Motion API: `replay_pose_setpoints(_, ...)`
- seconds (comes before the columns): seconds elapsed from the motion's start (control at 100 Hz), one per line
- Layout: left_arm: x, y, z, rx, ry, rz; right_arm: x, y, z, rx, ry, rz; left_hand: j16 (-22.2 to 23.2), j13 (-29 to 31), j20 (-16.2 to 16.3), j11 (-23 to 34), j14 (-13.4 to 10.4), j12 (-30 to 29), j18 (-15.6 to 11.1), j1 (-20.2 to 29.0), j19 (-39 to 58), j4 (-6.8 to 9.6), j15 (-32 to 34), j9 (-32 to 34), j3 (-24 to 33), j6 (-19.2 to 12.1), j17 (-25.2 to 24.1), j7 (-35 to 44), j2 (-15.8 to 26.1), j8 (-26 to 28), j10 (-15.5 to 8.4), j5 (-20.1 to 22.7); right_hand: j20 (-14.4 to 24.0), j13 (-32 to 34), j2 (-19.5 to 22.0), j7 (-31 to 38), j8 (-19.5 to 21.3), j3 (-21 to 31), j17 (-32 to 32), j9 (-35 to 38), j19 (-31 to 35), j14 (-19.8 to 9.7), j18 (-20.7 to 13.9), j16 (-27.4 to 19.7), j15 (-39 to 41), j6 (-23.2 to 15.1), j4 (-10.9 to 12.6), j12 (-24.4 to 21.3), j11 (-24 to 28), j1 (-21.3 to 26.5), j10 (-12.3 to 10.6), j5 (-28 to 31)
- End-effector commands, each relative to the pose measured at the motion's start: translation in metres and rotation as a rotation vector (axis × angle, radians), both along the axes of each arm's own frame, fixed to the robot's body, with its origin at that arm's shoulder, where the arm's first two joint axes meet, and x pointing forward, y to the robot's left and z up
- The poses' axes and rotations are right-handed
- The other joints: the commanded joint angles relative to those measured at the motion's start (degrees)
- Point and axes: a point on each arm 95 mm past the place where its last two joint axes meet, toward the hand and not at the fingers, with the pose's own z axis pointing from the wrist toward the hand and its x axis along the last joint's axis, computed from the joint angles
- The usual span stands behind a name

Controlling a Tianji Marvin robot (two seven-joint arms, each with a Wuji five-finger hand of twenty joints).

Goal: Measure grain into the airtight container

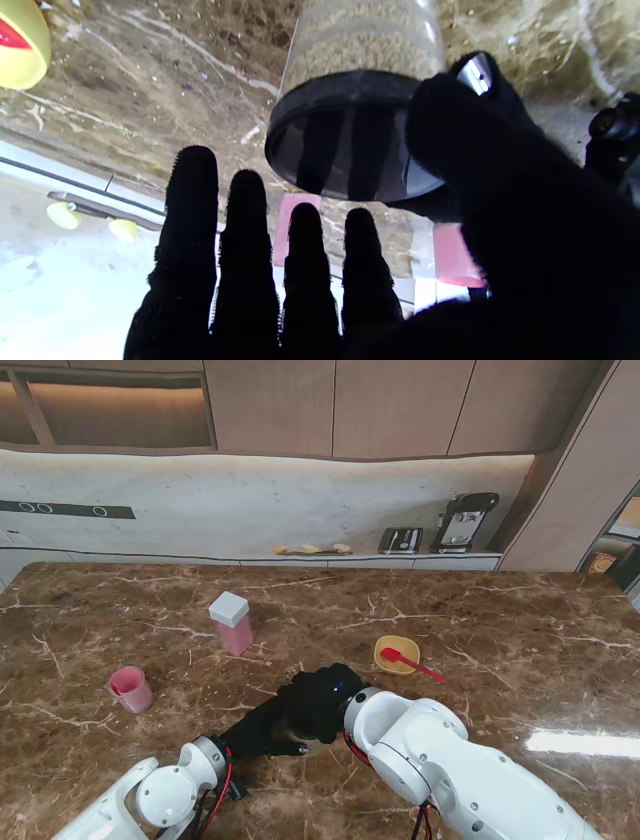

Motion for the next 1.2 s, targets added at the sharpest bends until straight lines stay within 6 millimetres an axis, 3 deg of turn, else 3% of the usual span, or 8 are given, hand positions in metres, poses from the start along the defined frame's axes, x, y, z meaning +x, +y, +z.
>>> replay_pose_setpoints(0.0, -0.014, 0.007, -0.022, 0.038, 0.063, 0.002, 0.0, -0.004, -0.011, -0.029, 0.025, -0.02, 0.6, -0.2, 3.4, -1.2, 10.3, 0.8, 10.0, 1.0, 7.2, 1.48, 0.7, -1.4, -0.2, -3.4, 3.4, 0.7, 1.7, 0.9, 0.7, 0.7, -1.5, 2.0, -2.4, 0.8, 0.1, 2.4, 2.0, 1.7, 2.1, -0.1, -0.3, 0.4, 0.8, -0.7, -2.0, 0.1, 0.6, -0.1, -0.5, 1.4)
replay_pose_setpoints(0.19, -0.014, 0.007, -0.022, 0.04, 0.065, 0.003, 0.002, -0.003, -0.022, -0.031, 0.026, -0.02, 0.6, -0.2, 3.4, -1.2, 10.2, 0.8, 10.0, 1.1, 7.2, 1.49, 0.7, -1.4, -0.2, -3.0, 3.4, 0.8, 1.7, 1.0, 0.7, 0.8, -1.8, 8.2, -1.9, 8.3, 3.0, 3.4, 7.9, 8.4, 7.4, -2.0, -3.7, 4.7, 5.8, -3.4, -1.7, 3.6, 5.3, 1.0, -1.1, 8.7)
replay_pose_setpoints(0.31, -0.014, 0.007, -0.022, 0.041, 0.065, 0.002, 0.002, -0.002, -0.028, 0.008, 0.01, -0.027, 0.6, -0.2, 3.4, -1.2, 10.1, 0.8, 9.8, 1.1, 7.3, 1.5, 0.8, -1.4, -0.1, -2.7, 3.4, 1.4, 2.1, 1.2, 0.7, 1.0, -1.7, 13.8, 1.1, 13.1, 5.9, 3.4, 12.9, 13.3, 12.0, -3.4, -6.4, 8.1, 10.9, -4.0, -1.7, 7.1, 9.7, -1.1, -2.2, 11.6)
replay_pose_setpoints(0.65, -0.014, 0.007, -0.022, 0.043, 0.069, 0.003, -0.001, 0.002, -0.04, 0.06, -0.038, -0.077, 0.7, -0.1, 3.3, -0.9, 9.9, 0.8, 9.8, 1.1, 7.3, 1.38, 0.9, -1.2, 0.2, -1.1, 3.4, 6.3, 2.0, 2.9, 0.6, 1.4, -1.0, 24.4, 6.1, 15.4, 6.1, 1.6, 22.4, 21.5, 19.4, -4.1, -8.9, 10.3, 16.0, 0.1, -2.5, 8.6, 12.8, -8.7, -1.3, 15.3)
replay_pose_setpoints(0.9, -0.015, 0.007, -0.022, 0.044, 0.071, 0.001, -0.005, 0.007, -0.048, 0.073, -0.082, -0.123, 0.7, -0.1, 3.3, -0.8, 10.0, 0.8, 9.8, 1.1, 7.3, 1.33, 0.9, -1.2, 0.3, -0.9, 3.4, 7.9, 2.0, 2.9, 0.6, 1.2, -2.2, 28.0, 9.5, 16.3, 5.0, -2.6, 25.1, 23.8, 22.4, -4.2, -9.2, 10.4, 16.4, 1.7, -1.8, 8.5, 13.4, -13.5, -0.1, 16.2)
replay_pose_setpoints(1.03, -0.014, 0.007, -0.022, 0.045, 0.07, 0.001, -0.006, 0.008, -0.048, 0.08, -0.089, -0.119, 0.6, -0.1, 3.3, -0.9, 10.1, 0.7, 9.9, 0.8, 7.1, 1.37, 0.8, -1.3, 0.3, -1.0, 3.3, 6.0, 1.4, 0.9, 0.8, 1.0, -3.2, 23.8, 12.1, 14.2, 3.4, -7.0, 21.1, 19.6, 19.9, -3.0, -7.7, 9.7, 13.9, 2.5, -1.2, 6.4, 10.1, -16.1, 0.0, 12.6)
replay_pose_setpoints(1.1, -0.014, 0.008, -0.022, 0.047, 0.068, -0.003, -0.006, 0.007, -0.047, 0.083, -0.095, -0.109, 0.5, -0.3, 3.1, -0.9, 10.1, 0.7, 10.0, 0.6, 6.5, 1.39, 0.4, -1.3, 0.6, -1.3, 3.2, 3.3, 0.1, -1.4, 0.8, 1.1, -3.5, 16.8, 14.6, 11.3, 1.6, -11.3, 13.0, 14.9, 11.8, -1.7, -2.3, 6.5, 7.8, 3.2, -0.6, 3.7, 7.3, -16.7, -0.3, 9.3)
replay_pose_setpoints(1.19, -0.014, 0.009, -0.022, 0.053, 0.059, -0.015, -0.008, 0.005, -0.041, 0.08, -0.092, -0.092, 0.3, -0.3, 3.2, -1.1, 9.8, 0.5, 10.2, -0.4, 5.9, 1.29, 0.1, -1.3, 1.5, -1.6, 3.2, -3.3, -1.7, -6.5, 0.7, 1.0, -2.0, 8.1, 20.3, 7.4, -0.3, -20.6, 3.2, 9.1, 3.2, -0.1, 1.1, 2.2, 1.6, 4.3, 1.4, 1.1, 3.7, -17.3, -0.3, 5.4)
